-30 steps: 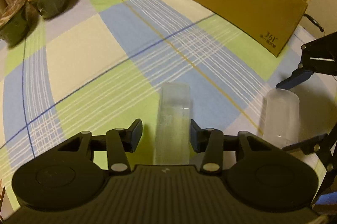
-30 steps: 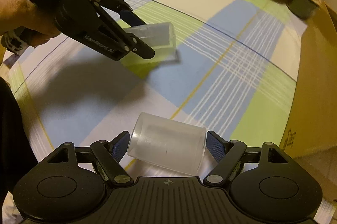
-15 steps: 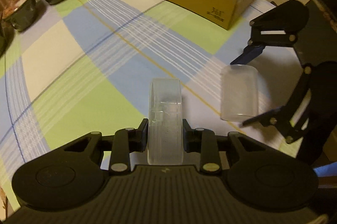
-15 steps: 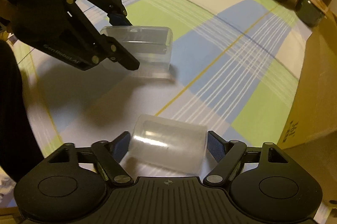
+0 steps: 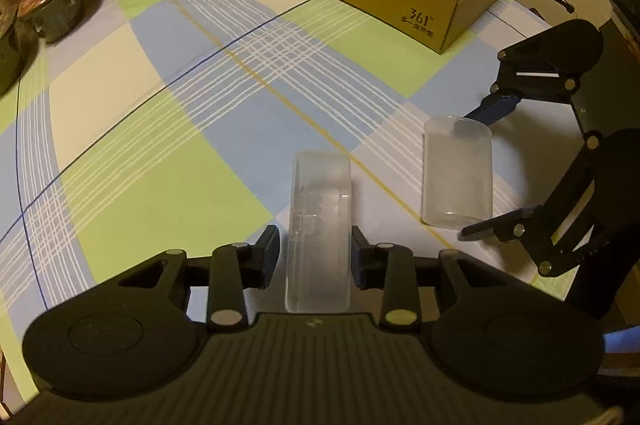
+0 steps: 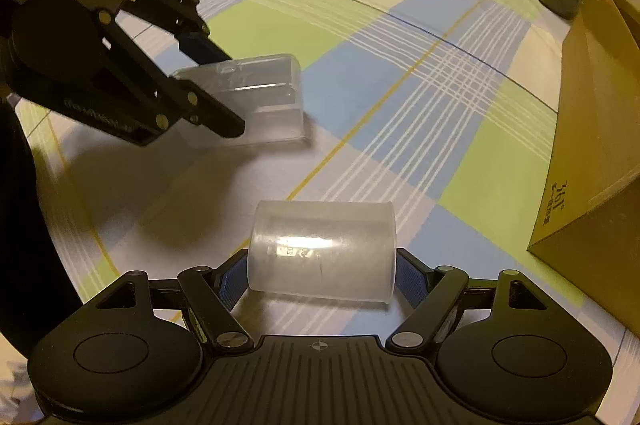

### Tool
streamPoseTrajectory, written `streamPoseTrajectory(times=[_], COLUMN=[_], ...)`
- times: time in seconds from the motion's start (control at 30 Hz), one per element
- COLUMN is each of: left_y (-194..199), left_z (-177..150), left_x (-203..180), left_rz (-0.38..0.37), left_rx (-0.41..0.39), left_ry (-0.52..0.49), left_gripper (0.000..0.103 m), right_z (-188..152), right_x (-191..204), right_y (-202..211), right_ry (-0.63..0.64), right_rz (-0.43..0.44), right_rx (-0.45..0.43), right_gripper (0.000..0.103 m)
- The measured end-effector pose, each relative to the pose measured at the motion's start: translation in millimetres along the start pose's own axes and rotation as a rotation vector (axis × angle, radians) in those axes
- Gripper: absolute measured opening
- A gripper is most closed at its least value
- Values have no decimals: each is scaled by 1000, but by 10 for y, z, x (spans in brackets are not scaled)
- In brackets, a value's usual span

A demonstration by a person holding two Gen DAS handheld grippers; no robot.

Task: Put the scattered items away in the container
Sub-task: 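Lift and carry both clear containers with both tools over the cardboard box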

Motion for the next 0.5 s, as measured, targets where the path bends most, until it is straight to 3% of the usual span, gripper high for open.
streamPoseTrajectory(times=[0.2, 0.3, 0.5], left_y=[-37, -14, 83], left_z=[-14, -20, -24], left_x=[-61, -78, -129], left_rz=[19, 19, 16], left_rx=[12, 15, 2], left_ry=[-22, -7, 27], left_gripper=[26, 26, 26], right_z=[40, 40, 0], right_x=[-7, -16, 20], right_y=[-26, -26, 72], right_ry=[-27, -44, -48], right_rz=[6, -8, -18], right_rx=[-9, 1, -12], right_gripper=[80, 74, 74])
Point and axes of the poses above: each gripper's, at about its wrist camera, not at the fingertips, and y roughly against the way its jaws point, x to its left, z to its top, the point moved 5 cm from there along -y, roughly the way its jaws point, and after that the axes turned 7 degrees about z, right-handed, at the moved point
